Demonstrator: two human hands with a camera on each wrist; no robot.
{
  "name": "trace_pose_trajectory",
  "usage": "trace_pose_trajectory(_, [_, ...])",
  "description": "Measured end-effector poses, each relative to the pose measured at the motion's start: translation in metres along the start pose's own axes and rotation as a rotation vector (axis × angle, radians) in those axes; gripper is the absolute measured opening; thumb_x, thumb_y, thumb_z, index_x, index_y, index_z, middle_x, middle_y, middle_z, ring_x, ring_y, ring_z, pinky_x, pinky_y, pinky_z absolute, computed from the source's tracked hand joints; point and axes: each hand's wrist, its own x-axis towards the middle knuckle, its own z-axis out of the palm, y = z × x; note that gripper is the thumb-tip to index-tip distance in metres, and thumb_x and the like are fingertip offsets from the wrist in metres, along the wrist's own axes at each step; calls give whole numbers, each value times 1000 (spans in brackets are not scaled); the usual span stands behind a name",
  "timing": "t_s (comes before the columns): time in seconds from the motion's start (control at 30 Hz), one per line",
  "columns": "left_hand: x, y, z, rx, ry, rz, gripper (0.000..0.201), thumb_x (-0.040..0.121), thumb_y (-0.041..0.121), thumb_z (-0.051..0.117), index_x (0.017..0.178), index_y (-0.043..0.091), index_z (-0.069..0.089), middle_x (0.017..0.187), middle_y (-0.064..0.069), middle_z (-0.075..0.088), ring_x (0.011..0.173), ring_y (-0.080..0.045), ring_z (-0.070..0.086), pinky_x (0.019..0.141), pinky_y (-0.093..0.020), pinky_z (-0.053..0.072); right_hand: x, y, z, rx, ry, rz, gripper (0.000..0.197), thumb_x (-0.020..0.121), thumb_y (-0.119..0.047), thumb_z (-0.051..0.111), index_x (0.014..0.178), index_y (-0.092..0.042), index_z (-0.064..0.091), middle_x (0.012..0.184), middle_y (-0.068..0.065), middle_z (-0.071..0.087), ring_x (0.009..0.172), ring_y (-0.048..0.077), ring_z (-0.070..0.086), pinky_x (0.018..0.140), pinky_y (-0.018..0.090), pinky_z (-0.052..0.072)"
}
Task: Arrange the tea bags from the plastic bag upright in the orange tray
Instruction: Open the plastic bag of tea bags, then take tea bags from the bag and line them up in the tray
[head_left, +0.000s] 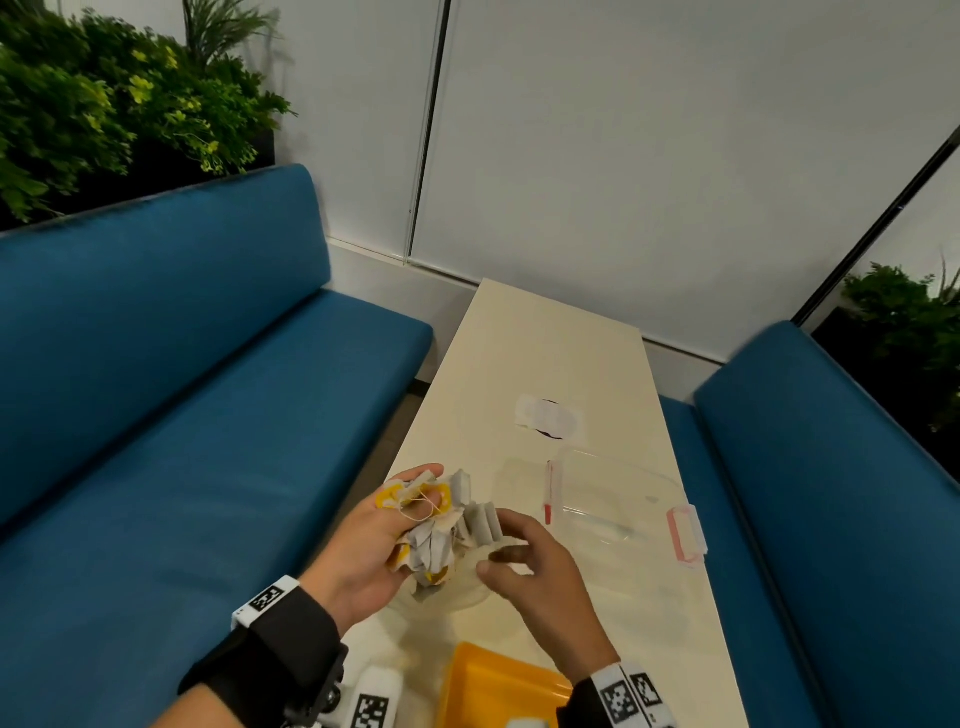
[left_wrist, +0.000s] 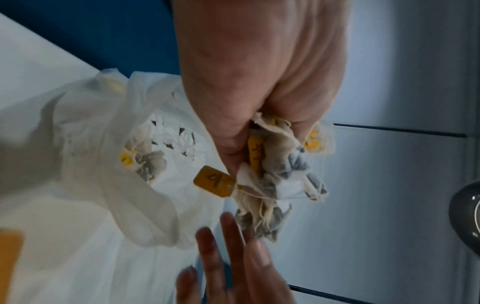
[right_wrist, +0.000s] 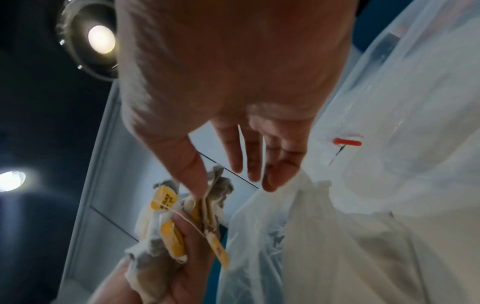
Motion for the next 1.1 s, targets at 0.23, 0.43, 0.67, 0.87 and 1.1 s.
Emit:
trace_pose_trajectory(0.23, [-14, -16, 3, -61, 12, -51, 45, 78, 19, 71, 122, 16, 70, 113, -19, 71, 100, -32, 63, 79, -39, 48, -15, -9, 9, 254, -125, -5, 53, 80, -15, 77, 125, -38, 60, 113, -9, 69, 94, 20, 69, 76, 42, 60])
trace_pose_trajectory(0.43, [-23, -31, -5, -126, 43, -79, 35, 90, 14, 65, 125, 15, 69, 123, -20, 70, 99, -31, 69, 74, -39, 57, -16, -3, 21, 334, -115, 22, 41, 83, -14, 77, 118, -33, 67, 114, -2, 70, 99, 28, 71, 79, 53, 61])
trace_pose_trajectory(0.67, [-27, -42, -11, -112, 137, -133, 40, 92, 20, 64, 129, 6, 66, 126, -24, 68, 99, -32, 69, 83, -43, 58, -10, 3, 34, 138, 30, -80, 37, 82, -5, 70, 106, -32, 73, 107, -6, 73, 99, 18, 70, 88, 45, 59])
trace_pose_trajectory(0.87, [-30, -45, -17, -191, 83, -207, 38, 95, 20, 58, 127, 0, 65, 119, -27, 69, 86, -30, 69, 66, -37, 59, -17, 4, 42, 54, 39, -97, 40, 86, -6, 70, 110, -38, 70, 107, -19, 70, 103, 8, 67, 89, 32, 58])
trace_pose_trajectory(1.1, [-32, -53, -22, -207, 34, -303, 42, 96, 30, 59, 126, 2, 69, 130, -26, 64, 120, -42, 60, 95, -48, 52, -23, 9, 50, -40, 70, -77, 30, 87, -17, 74, 102, -28, 51, 89, -10, 74, 78, 3, 69, 67, 16, 52])
